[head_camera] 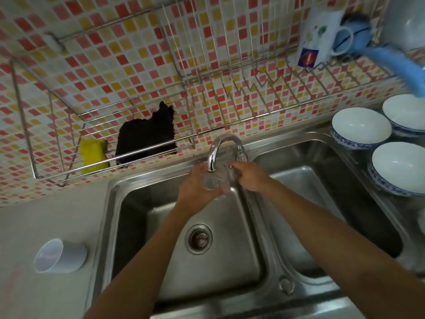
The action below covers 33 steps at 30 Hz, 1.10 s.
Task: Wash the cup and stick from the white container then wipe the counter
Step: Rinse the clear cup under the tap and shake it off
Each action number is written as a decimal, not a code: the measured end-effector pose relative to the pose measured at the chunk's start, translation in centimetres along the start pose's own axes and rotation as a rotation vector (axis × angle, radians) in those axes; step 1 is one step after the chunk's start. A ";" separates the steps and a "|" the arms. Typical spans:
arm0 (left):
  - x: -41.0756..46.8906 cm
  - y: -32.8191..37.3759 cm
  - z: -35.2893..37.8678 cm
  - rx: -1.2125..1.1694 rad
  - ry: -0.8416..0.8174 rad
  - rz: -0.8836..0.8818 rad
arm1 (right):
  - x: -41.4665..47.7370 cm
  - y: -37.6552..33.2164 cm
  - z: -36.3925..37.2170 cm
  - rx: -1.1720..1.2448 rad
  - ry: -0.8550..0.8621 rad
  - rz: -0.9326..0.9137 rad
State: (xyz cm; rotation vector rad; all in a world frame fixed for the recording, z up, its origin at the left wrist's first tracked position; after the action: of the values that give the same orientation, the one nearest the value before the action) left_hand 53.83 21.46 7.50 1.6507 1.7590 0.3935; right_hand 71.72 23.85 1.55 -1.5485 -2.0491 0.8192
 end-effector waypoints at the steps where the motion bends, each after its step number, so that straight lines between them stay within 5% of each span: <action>1: -0.1 0.0 -0.1 0.004 -0.005 -0.013 | 0.0 0.1 0.0 -0.001 0.001 -0.004; 5: -1.5 0.2 0.9 0.182 -0.085 0.036 | 0.1 0.3 0.1 -0.022 0.011 -0.040; 11: -0.4 0.5 -0.3 0.153 0.005 -0.063 | 0.8 0.1 -0.1 -0.027 0.026 -0.070; 16: -1.9 -0.4 1.5 0.412 -0.053 0.022 | 0.5 0.5 0.0 -0.017 0.039 -0.067; 20: -1.1 -2.4 -0.2 0.319 0.048 -0.086 | 1.0 0.0 1.0 -0.011 0.013 -0.068; 29: -1.6 -1.5 1.3 0.335 -0.006 0.034 | 0.9 0.7 0.9 -0.046 0.065 -0.089; 33: -1.7 -1.1 1.5 0.277 0.019 0.062 | 1.3 1.0 0.0 0.002 0.310 0.020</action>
State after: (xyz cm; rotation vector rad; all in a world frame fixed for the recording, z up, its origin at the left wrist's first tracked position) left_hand 53.92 19.32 6.18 1.9021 1.8450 0.2001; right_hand 72.08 25.27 0.90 -1.5857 -1.8102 0.5478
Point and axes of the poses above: each hand's wrist, its own x-axis towards the middle knuckle, its own z-axis out of the palm, y = z × x, the point moved 5 cm from there along x, towards the middle knuckle, and after that the axes turned 13 degrees about -z, right-handed, at the moved point
